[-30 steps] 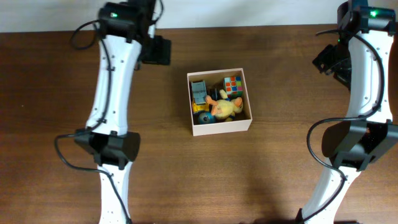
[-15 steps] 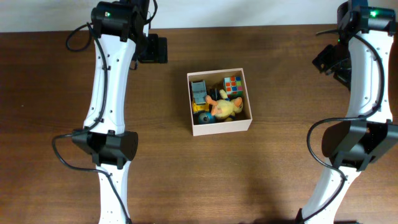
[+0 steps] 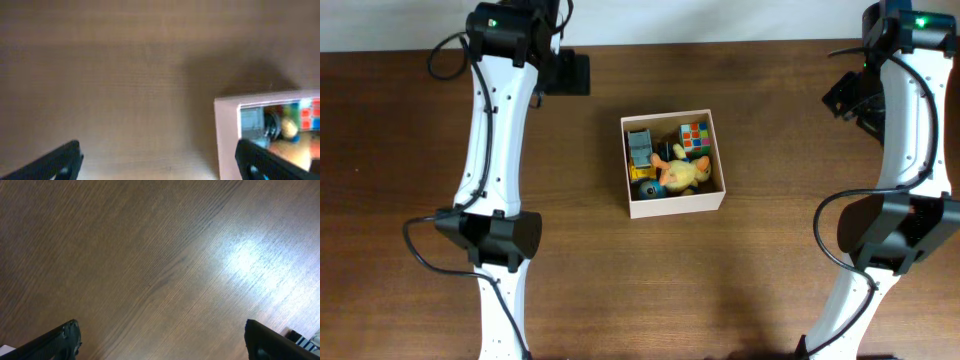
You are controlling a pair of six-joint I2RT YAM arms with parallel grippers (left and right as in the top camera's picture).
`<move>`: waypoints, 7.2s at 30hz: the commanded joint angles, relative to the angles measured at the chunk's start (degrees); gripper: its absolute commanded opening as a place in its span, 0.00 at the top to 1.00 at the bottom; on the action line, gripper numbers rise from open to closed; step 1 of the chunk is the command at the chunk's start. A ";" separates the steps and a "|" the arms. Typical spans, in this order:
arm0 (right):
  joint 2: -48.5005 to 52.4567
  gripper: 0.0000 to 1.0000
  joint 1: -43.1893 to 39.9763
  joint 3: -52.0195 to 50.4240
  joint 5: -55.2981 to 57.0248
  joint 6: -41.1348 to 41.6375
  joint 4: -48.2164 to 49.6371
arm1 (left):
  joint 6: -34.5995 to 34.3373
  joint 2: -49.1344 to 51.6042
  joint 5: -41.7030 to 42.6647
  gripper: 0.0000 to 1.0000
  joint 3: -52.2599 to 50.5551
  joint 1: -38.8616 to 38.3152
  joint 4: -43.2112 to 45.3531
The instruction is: Pack container
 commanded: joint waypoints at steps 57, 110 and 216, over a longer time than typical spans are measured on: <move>0.02 0.01 -0.28 0.92 0.13 0.44 -0.11 | 0.94 -122.64 0.07 0.01 -158.20 9.84 104.67; 0.02 0.01 -0.28 0.92 0.15 0.44 -0.11 | 1.36 -133.39 0.94 0.01 -159.58 11.69 85.99; -126.49 0.01 21.66 -137.04 -7.06 -28.15 93.04 | 1.36 -133.39 0.94 0.01 -159.58 11.69 85.99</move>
